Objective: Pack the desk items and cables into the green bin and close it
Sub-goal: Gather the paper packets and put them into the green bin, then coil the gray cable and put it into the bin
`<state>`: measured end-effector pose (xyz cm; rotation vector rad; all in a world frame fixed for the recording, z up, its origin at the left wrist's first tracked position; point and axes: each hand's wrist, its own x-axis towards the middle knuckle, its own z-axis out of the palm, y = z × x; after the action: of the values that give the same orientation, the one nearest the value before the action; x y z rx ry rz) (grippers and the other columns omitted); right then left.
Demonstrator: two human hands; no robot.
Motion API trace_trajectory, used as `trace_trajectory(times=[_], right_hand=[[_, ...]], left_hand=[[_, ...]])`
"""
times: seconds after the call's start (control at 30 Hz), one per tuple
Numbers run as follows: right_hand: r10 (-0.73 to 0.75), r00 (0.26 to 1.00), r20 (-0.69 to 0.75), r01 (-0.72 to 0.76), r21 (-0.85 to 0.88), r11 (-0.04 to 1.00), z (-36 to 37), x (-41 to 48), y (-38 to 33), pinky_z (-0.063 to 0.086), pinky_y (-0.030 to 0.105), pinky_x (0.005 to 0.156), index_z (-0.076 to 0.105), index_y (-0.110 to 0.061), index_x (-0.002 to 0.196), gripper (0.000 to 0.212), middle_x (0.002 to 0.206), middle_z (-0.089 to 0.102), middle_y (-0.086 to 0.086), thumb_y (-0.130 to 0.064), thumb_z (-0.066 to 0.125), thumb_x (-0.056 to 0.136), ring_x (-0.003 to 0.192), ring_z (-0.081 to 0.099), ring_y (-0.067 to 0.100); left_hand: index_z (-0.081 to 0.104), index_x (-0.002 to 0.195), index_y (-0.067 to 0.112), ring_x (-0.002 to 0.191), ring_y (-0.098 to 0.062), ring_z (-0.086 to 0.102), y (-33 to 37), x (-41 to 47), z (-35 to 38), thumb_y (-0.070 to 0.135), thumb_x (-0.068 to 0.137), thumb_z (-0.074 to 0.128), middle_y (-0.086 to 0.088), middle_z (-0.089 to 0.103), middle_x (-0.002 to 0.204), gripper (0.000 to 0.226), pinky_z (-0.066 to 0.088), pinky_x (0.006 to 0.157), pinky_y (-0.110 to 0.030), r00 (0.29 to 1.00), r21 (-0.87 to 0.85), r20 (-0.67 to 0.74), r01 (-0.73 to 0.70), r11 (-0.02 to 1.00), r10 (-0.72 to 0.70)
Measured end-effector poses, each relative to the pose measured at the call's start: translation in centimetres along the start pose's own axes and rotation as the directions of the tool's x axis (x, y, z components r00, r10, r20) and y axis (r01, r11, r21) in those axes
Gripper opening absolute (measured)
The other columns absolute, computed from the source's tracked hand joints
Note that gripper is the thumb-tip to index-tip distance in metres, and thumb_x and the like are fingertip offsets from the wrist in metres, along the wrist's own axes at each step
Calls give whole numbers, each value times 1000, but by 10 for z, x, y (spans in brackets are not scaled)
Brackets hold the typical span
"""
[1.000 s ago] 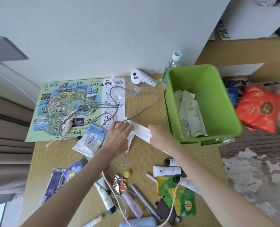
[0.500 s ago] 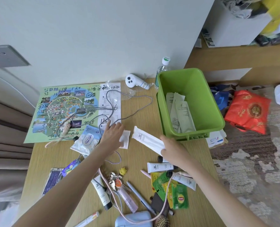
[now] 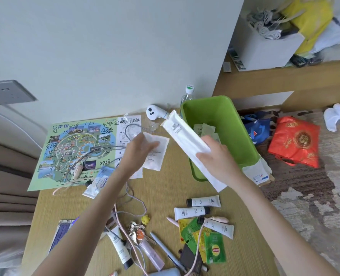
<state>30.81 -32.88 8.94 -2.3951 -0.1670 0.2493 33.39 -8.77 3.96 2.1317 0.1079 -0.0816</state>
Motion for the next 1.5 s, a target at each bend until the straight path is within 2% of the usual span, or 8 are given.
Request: trace_trajectory(times=[0.17, 0.3, 0.53, 0.77, 0.87, 1.07, 1.3, 1.5], right_hand=[[210, 937, -279, -158, 195, 968, -28, 39, 20, 36, 34, 57, 49, -10, 102, 19, 77, 47, 3, -7, 49, 83, 67, 46, 26], [291, 917, -274, -280, 78, 957, -38, 60, 46, 38, 32, 55, 45, -9, 116, 32, 90, 50, 5, -2, 42, 85, 74, 50, 26], [215, 968, -129, -213, 30, 977, -10, 76, 71, 50, 34, 76, 39, -7, 132, 46, 129, 48, 11, 5, 51, 89, 109, 54, 29], [188, 978, -86, -197, -109, 974, -1, 63, 90, 52, 36, 78, 41, -7, 132, 48, 126, 49, 9, 3, 56, 88, 99, 58, 24], [73, 983, -171, -96, -129, 987, -7, 62, 82, 53, 34, 76, 44, -10, 134, 51, 129, 49, 5, 6, 54, 87, 99, 59, 21], [-156, 949, -273, 128, -119, 985, -14, 65, 41, 55, 38, 68, 51, -11, 123, 38, 121, 53, 2, 7, 50, 90, 95, 61, 19], [-362, 914, -181, 334, -167, 927, 30, 49, -14, 41, 26, 55, 57, -11, 114, 40, 111, 57, 1, 13, 56, 82, 81, 55, 12], [-405, 912, 68, 411, -153, 899, 100, 32, -27, 53, 36, 65, 57, -6, 111, 36, 106, 59, 6, 15, 54, 82, 83, 59, 20]], left_hand=[[44, 83, 24, 70, -7, 51, 63, 30, 17, 32, 97, 55, 8, 49, 78, 20, 44, 61, -25, 987, -319, -141, 29, 947, -78], [44, 112, 16, 76, -5, 54, 92, 55, 51, 27, 98, 51, 7, 53, 89, 19, 42, 56, -20, 971, -429, -79, 170, 887, -224], [34, 102, 12, 74, -25, 53, 111, 73, 107, 18, 93, 50, 2, 53, 85, 19, 37, 57, -32, 974, 5, -208, 90, 996, -87], [39, 128, 11, 86, -30, 67, 106, 71, 137, 28, 95, 53, -2, 67, 100, 40, 41, 58, -34, 994, 529, -42, -63, 847, 100], [43, 133, 15, 101, -23, 64, 106, 74, 124, 32, 94, 57, 2, 62, 121, 45, 50, 69, -37, 987, 451, 48, -161, 878, 156], [60, 112, 19, 86, -17, 65, 87, 70, 63, 28, 93, 58, 6, 68, 103, 21, 53, 74, -37, 972, 259, -153, -137, 956, 180], [61, 111, 18, 91, -18, 65, -5, 27, -5, 34, 95, 55, 3, 68, 107, 24, 51, 72, -34, 980, 458, -183, 157, 875, -79], [51, 126, 10, 107, -27, 61, -82, -21, -16, 56, 95, 46, -8, 65, 118, 56, 47, 83, -38, 887, 639, 6, 352, 684, -462]])
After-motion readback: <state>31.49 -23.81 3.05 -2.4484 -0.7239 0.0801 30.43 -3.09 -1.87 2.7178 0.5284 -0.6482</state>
